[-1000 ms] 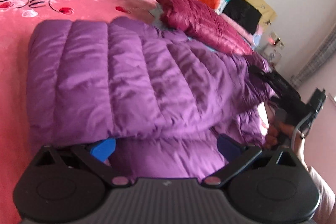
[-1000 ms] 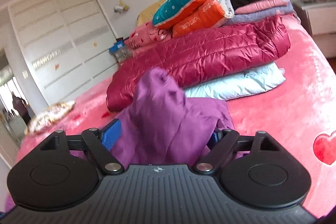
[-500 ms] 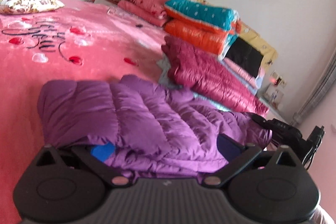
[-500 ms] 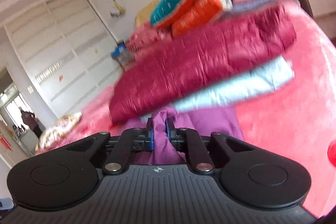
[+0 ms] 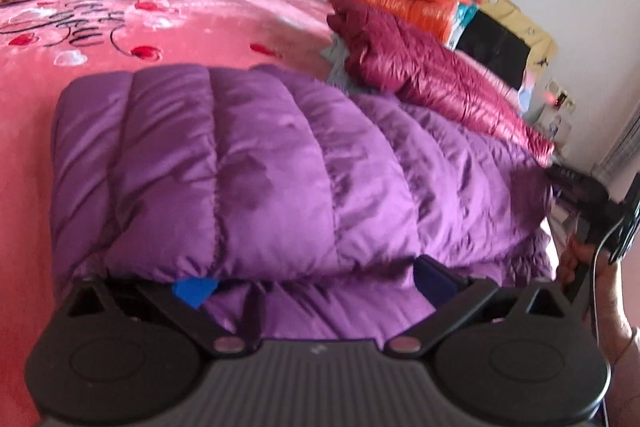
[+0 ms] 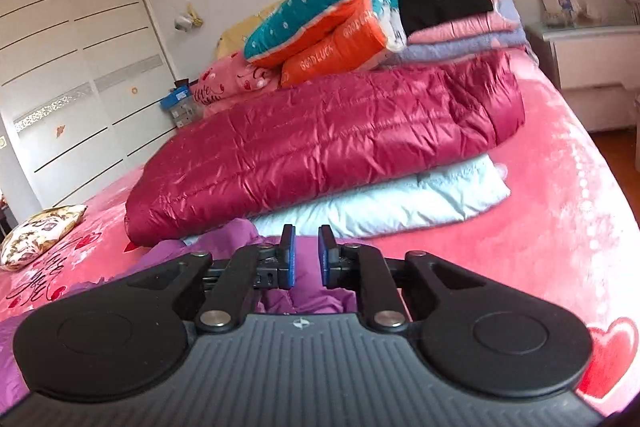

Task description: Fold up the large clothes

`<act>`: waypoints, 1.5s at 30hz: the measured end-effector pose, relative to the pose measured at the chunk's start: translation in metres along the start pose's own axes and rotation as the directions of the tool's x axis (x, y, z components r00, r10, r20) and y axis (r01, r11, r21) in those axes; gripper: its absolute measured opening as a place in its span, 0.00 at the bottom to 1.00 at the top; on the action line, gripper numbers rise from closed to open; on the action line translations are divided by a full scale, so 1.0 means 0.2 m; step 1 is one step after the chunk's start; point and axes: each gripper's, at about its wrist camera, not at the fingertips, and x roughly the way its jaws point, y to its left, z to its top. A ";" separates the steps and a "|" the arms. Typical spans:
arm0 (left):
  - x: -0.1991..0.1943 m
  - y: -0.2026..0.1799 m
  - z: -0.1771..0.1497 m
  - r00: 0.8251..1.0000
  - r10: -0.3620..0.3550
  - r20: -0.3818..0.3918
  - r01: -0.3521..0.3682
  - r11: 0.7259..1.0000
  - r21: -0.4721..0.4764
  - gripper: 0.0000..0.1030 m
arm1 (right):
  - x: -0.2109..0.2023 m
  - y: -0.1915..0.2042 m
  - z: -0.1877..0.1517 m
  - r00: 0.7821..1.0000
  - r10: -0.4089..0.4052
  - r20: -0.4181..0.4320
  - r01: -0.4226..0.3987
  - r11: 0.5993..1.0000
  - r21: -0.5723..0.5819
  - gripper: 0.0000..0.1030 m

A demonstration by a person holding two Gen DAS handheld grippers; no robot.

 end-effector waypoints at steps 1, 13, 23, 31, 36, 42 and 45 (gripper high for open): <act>-0.01 -0.01 -0.01 1.000 -0.006 -0.016 0.006 1.000 0.001 0.99 | -0.02 0.02 0.01 1.000 0.001 0.015 -0.001 1.000 -0.014 0.32; -0.40 -0.29 -0.06 0.998 0.001 0.058 -0.011 0.985 0.171 0.99 | -0.23 0.22 0.08 0.978 0.153 0.140 -0.130 0.979 -0.156 0.97; -0.03 -0.18 0.17 0.944 0.255 0.207 -0.298 0.931 0.211 0.99 | -0.01 0.31 -0.11 0.980 0.169 -0.103 -0.191 0.945 -0.265 0.98; 0.15 -0.05 0.15 0.925 0.308 0.224 -0.358 0.903 0.239 1.00 | 0.11 0.33 -0.19 0.987 0.065 -0.147 -0.115 0.924 -0.365 1.00; 0.21 -0.04 0.10 0.925 0.312 0.216 -0.360 0.900 0.245 1.00 | 0.14 0.37 -0.23 0.987 0.006 -0.163 -0.076 0.903 -0.422 1.00; 0.27 -0.01 0.04 0.925 0.292 0.243 -0.352 0.899 0.259 1.00 | 0.18 0.35 -0.24 0.978 -0.007 -0.207 -0.083 0.902 -0.424 1.00; 0.29 -0.01 0.01 0.919 0.292 0.266 -0.362 0.893 0.269 1.00 | 0.22 0.31 -0.25 0.974 0.016 -0.225 -0.108 0.908 -0.404 1.00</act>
